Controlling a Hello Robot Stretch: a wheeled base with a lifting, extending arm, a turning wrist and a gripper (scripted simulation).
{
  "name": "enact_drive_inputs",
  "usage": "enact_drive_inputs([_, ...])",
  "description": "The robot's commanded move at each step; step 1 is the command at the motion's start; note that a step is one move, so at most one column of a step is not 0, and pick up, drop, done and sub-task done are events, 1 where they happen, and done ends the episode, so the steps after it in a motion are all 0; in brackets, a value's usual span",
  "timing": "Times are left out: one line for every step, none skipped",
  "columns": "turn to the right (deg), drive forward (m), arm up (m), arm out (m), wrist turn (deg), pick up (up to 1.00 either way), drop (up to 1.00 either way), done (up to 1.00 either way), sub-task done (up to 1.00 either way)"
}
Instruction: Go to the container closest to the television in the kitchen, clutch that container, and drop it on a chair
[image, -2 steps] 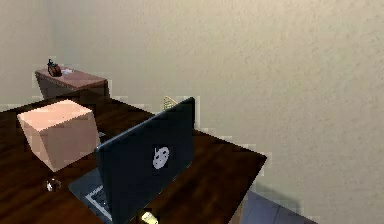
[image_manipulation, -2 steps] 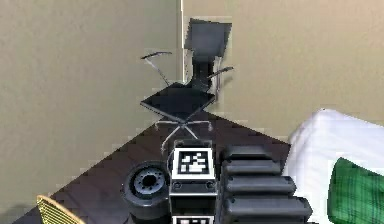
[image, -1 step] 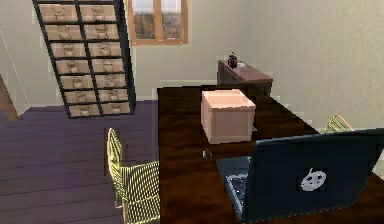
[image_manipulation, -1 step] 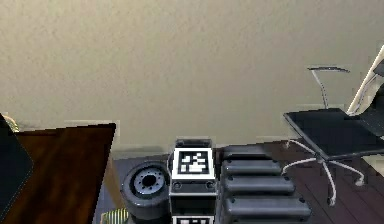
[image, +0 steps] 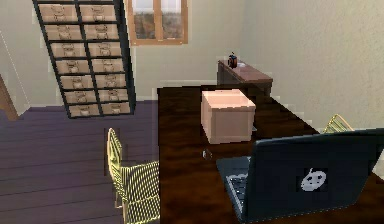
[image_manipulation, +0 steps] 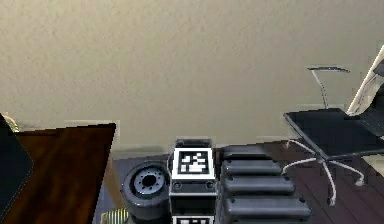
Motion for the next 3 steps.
enact_drive_inputs([0.0, 0.00, 0.00, 0.14, 0.0, 0.00, 0.00, 0.00, 0.00])
enact_drive_inputs([0.0, 0.00, 0.00, 0.00, 45.0, 0.00, 0.00, 0.00, 0.00])
enact_drive_inputs([0.0, 0.00, 0.00, 0.00, 30.0, 0.00, 0.00, 0.00, 0.00])
